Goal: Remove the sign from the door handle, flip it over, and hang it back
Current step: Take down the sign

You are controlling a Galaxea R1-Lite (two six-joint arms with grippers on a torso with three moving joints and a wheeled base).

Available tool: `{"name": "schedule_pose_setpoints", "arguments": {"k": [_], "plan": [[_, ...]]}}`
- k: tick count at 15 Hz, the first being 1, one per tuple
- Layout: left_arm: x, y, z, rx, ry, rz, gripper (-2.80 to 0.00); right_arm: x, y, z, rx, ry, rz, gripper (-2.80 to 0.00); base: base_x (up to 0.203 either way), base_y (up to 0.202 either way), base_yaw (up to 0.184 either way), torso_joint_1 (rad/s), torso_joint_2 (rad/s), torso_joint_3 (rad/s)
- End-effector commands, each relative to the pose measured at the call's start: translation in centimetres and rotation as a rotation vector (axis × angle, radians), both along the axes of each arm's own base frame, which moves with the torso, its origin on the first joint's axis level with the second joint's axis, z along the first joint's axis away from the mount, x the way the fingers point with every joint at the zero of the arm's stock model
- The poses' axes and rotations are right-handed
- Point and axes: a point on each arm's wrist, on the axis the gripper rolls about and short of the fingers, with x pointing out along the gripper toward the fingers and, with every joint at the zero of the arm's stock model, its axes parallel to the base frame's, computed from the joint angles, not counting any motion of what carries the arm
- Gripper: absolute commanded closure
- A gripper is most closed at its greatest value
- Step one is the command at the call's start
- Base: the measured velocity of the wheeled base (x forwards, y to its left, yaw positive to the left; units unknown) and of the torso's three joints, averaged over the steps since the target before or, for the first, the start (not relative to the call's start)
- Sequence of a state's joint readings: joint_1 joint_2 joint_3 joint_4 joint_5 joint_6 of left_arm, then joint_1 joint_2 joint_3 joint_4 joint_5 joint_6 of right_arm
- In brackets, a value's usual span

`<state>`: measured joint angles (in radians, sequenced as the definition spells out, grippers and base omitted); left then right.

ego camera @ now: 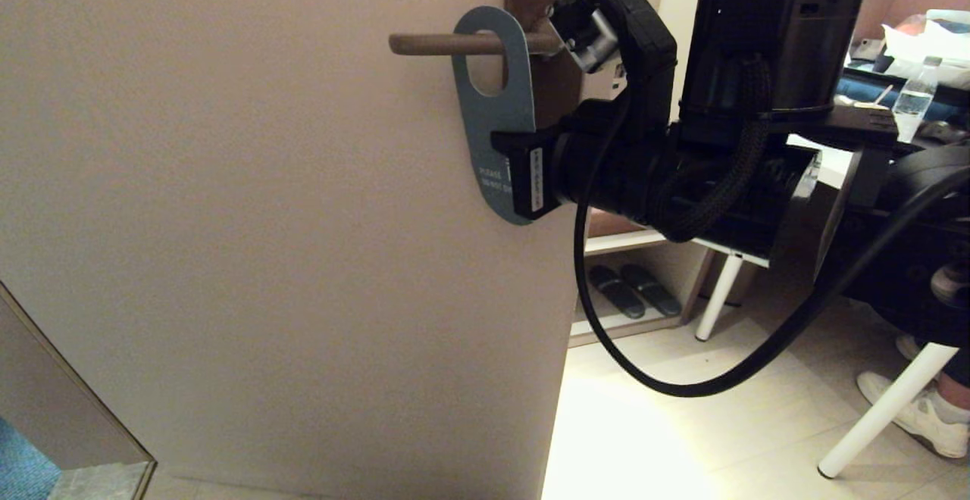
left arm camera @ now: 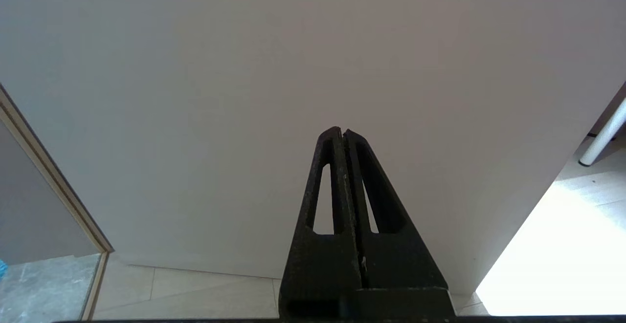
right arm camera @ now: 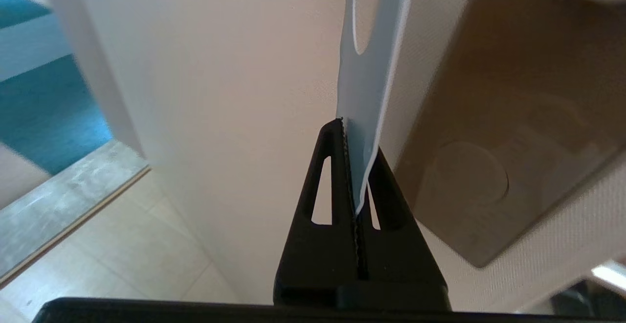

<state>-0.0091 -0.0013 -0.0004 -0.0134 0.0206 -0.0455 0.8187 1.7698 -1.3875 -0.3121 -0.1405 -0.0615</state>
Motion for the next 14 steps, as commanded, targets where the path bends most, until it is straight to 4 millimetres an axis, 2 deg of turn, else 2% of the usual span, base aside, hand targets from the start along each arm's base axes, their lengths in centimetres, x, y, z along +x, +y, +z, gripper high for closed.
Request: {"name": "schedule_pose_setpoints", "arguments": {"k": [1,14], "plan": [[0.0,0.0,0.0,0.000,0.000,0.000,0.00,-0.2,0.4,0.2,0.006,-0.006,-0.011,0.00,0.000,0.000,0.000,0.000,0.00,0.000],[0.0,0.0,0.0,0.000,0.001,0.001,0.00,-2.4,2.9,1.1,0.023,0.016,-0.122,0.00,0.000,0.000,0.000,0.000,0.00,0.000]]}}
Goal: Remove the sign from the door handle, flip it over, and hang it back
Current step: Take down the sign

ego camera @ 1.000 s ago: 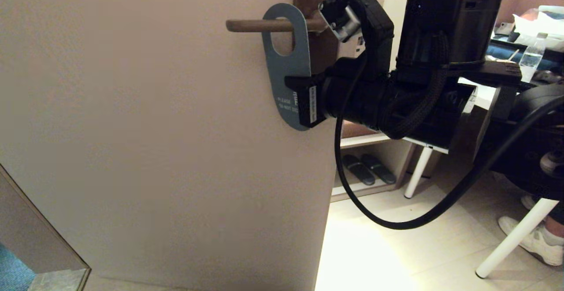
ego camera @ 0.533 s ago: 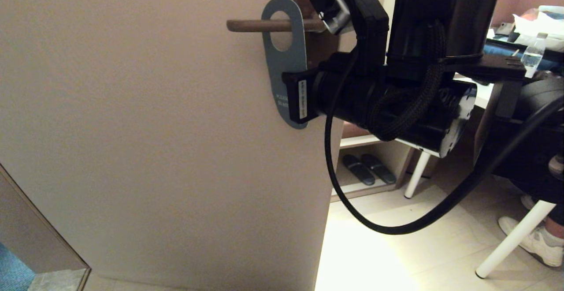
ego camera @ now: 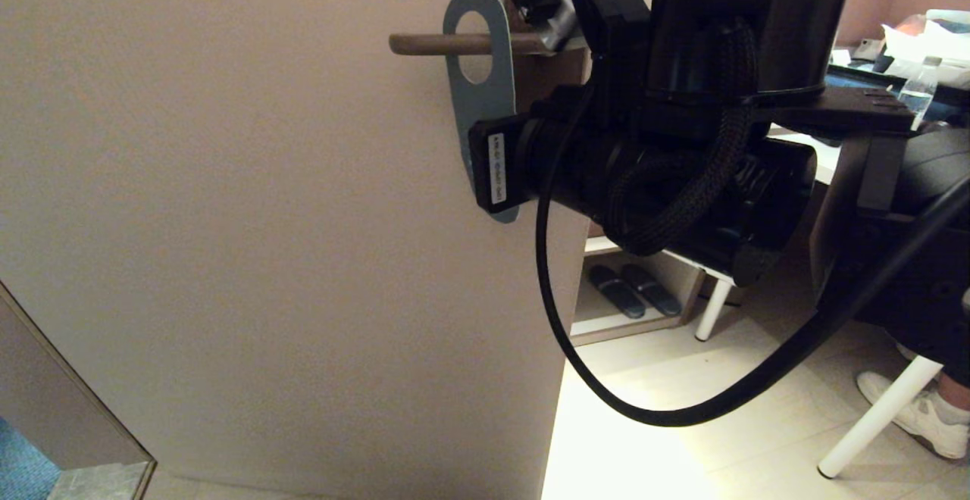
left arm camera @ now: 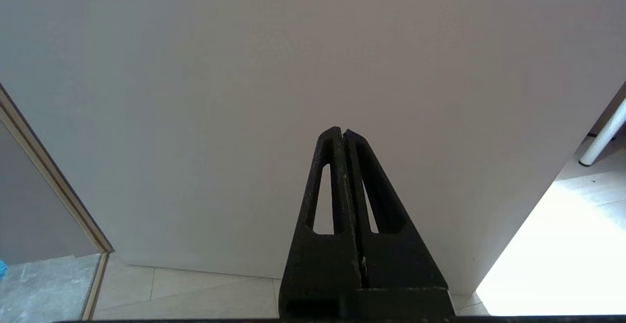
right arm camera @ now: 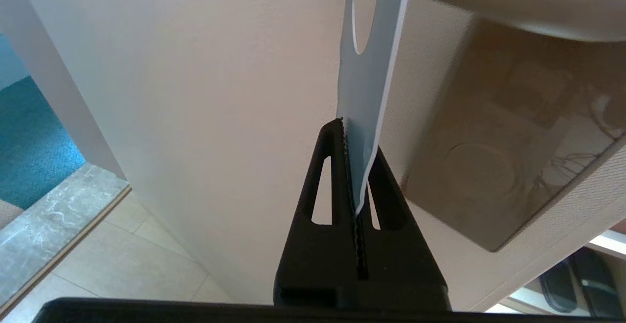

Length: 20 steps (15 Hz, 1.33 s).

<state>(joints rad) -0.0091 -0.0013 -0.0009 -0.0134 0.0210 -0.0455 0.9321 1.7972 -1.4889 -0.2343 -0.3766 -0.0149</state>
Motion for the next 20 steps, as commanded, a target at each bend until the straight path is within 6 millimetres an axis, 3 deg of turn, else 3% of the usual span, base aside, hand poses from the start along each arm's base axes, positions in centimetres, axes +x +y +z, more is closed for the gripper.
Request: {"name": "schedule_pose_setpoints", "arguments": {"k": [1,20], "plan": [[0.0,0.0,0.0,0.000,0.002,0.000,0.00,0.0,0.4,-0.3,-0.005,0.002,-0.005,0.00,0.000,0.000,0.000,0.000,0.00,0.000],[0.0,0.0,0.0,0.000,0.002,0.000,0.00,2.1,7.1,-1.3,0.037,-0.036,-0.082,0.00,0.000,0.000,0.000,0.000,0.00,0.000]]}}
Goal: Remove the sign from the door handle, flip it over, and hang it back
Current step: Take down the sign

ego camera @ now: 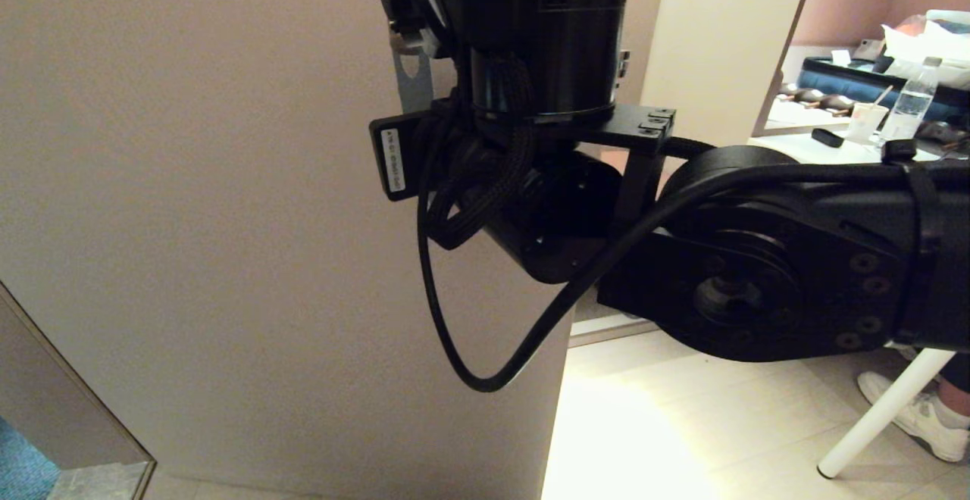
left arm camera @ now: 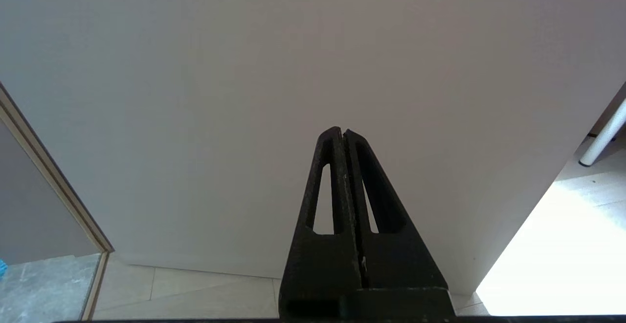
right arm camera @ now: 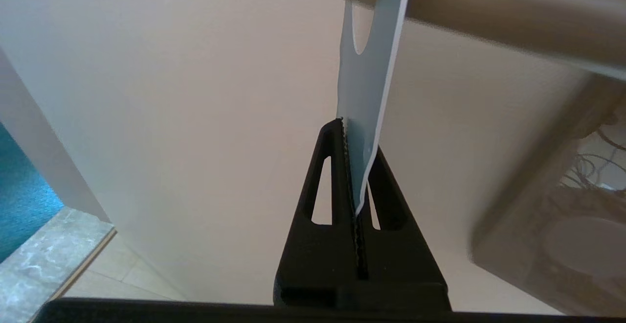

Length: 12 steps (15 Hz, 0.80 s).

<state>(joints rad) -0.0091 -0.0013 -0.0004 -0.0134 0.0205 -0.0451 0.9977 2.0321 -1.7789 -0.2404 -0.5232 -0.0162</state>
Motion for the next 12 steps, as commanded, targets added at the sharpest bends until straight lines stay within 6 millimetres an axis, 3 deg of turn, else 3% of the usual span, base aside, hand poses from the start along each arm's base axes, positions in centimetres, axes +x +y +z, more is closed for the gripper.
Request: {"name": "schedule_pose_setpoints", "arguments": {"k": [1,12], "plan": [[0.0,0.0,0.0,-0.001,0.000,0.000,0.00,0.4,0.7,-0.6,-0.006,0.003,-0.001,0.00,0.000,0.000,0.000,0.000,0.00,0.000],[0.0,0.0,0.0,-0.001,0.001,0.001,0.00,0.4,3.1,-0.7,0.028,-0.022,-0.050,0.00,0.000,0.000,0.000,0.000,0.00,0.000]]}}
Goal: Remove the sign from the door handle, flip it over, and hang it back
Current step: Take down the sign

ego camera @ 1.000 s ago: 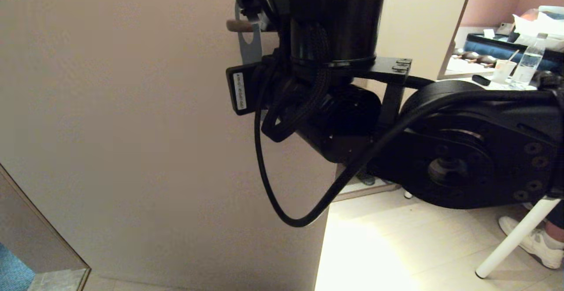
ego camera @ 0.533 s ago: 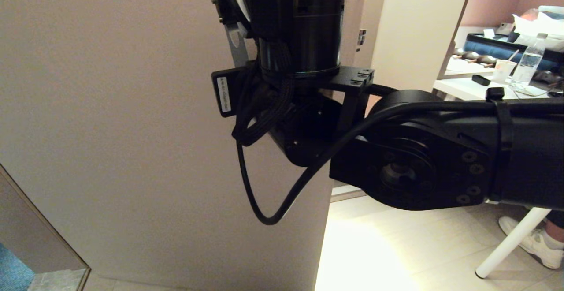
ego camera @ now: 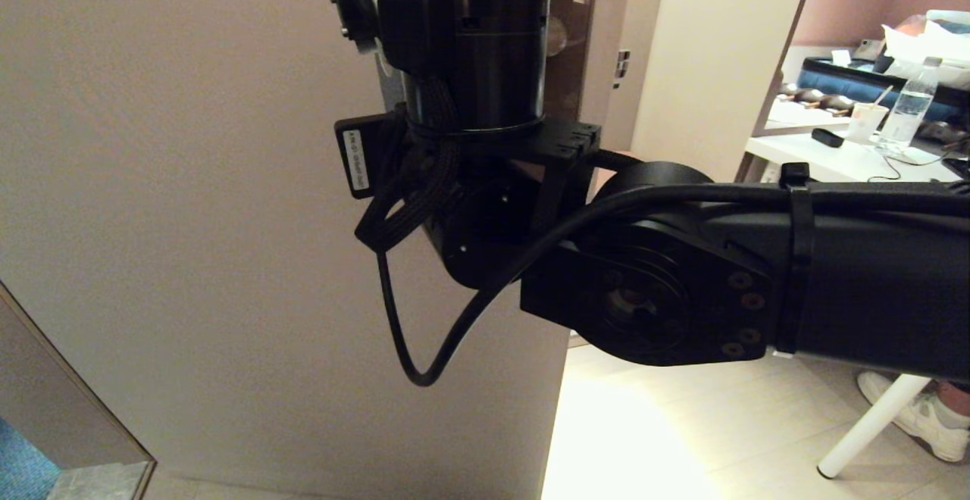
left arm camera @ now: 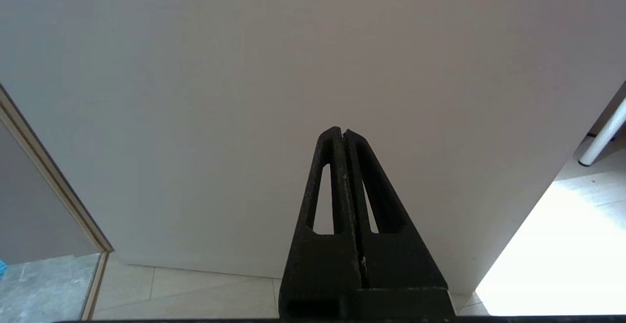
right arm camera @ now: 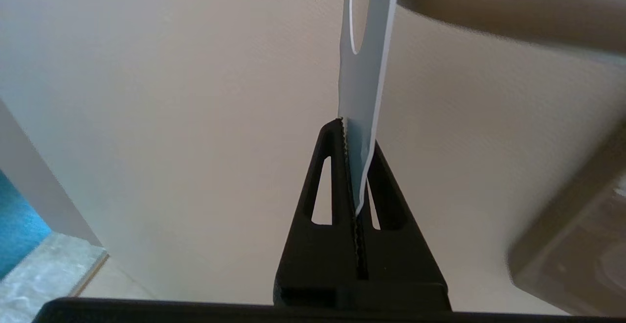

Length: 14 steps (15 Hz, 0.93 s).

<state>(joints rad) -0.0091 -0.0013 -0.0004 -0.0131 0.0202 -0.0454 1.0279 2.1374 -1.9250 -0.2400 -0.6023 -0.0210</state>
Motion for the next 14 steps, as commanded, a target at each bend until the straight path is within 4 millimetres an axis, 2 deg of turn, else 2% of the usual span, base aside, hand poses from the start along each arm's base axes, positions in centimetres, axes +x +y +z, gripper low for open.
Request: {"name": "schedule_pose_setpoints", "arguments": {"k": [1,5,10,14], "plan": [[0.0,0.0,0.0,-0.001,0.001,0.001,0.00,0.1,0.5,-0.3,0.000,-0.001,0.000,0.00,0.000,0.000,0.000,0.000,0.00,0.000],[0.0,0.0,0.0,-0.001,0.001,0.000,0.00,-0.1,1.1,-0.4,0.007,-0.004,0.015,0.00,0.000,0.000,0.000,0.000,0.00,0.000],[0.0,0.0,0.0,-0.001,0.001,0.001,0.00,-2.2,1.6,0.0,0.003,-0.004,0.088,0.00,0.000,0.000,0.000,0.000,0.00,0.000],[0.0,0.0,0.0,-0.001,0.001,0.001,0.00,-3.7,0.5,0.9,-0.019,-0.008,0.110,0.00,0.000,0.000,0.000,0.000,0.00,0.000]]}}
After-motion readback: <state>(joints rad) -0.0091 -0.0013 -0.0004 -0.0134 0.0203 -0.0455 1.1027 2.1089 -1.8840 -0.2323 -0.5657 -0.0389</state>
